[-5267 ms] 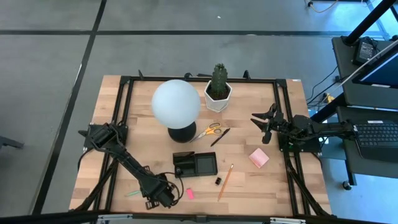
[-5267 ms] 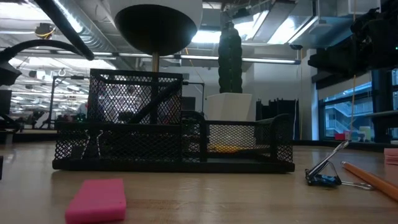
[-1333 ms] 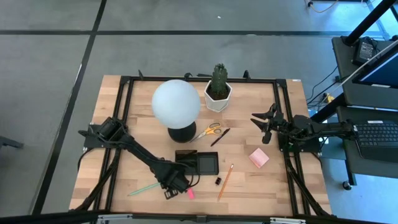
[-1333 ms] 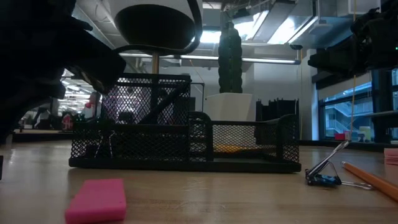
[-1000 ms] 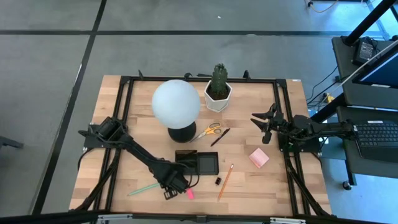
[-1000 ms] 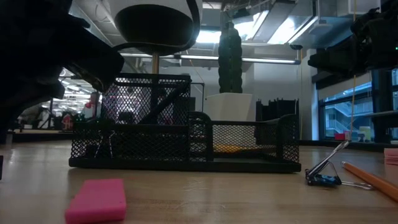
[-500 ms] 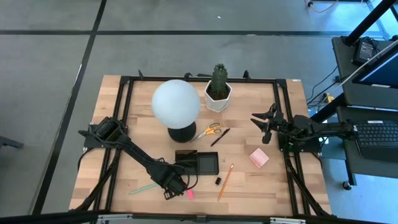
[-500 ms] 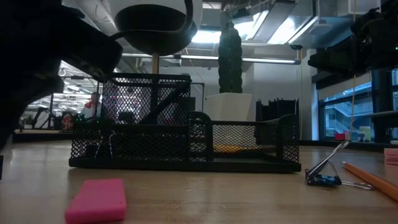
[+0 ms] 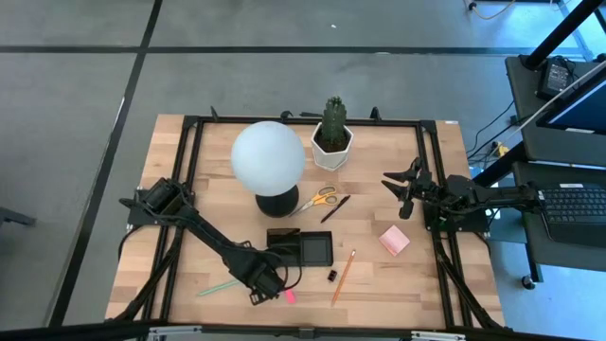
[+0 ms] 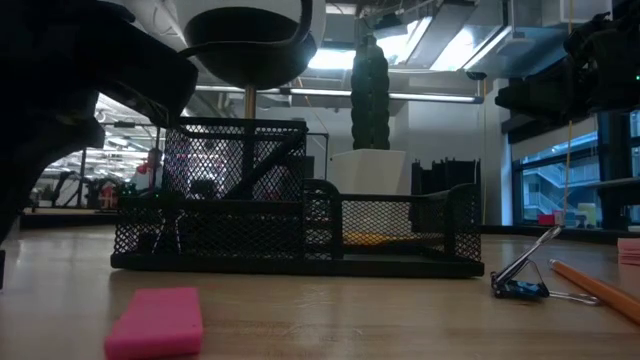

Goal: Pick and place office supplies into organizer
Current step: Put the light blue pencil into the desk organizer

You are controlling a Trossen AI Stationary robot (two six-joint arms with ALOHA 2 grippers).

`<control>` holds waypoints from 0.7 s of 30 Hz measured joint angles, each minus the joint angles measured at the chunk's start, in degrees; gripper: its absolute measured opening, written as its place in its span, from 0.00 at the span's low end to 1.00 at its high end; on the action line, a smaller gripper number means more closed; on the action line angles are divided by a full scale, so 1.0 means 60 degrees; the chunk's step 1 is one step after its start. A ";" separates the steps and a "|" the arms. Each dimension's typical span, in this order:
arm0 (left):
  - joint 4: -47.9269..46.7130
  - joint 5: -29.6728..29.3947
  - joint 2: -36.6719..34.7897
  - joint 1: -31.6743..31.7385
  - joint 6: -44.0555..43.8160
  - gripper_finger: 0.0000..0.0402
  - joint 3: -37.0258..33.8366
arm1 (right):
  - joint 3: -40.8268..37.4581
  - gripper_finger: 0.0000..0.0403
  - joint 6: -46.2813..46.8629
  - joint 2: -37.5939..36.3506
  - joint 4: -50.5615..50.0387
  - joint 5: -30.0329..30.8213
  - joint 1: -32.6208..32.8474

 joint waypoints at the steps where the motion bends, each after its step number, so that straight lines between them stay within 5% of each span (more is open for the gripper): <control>1: -0.0004 -0.0006 -0.0002 0.0000 0.0004 0.01 0.0000 | 0.0001 0.29 0.0000 0.0002 0.0002 -0.0002 0.0000; 21: -0.0117 -0.0932 -0.1140 0.0000 -0.0124 0.01 0.0015 | 0.0002 0.29 0.0002 0.0001 0.0000 -0.0002 0.0000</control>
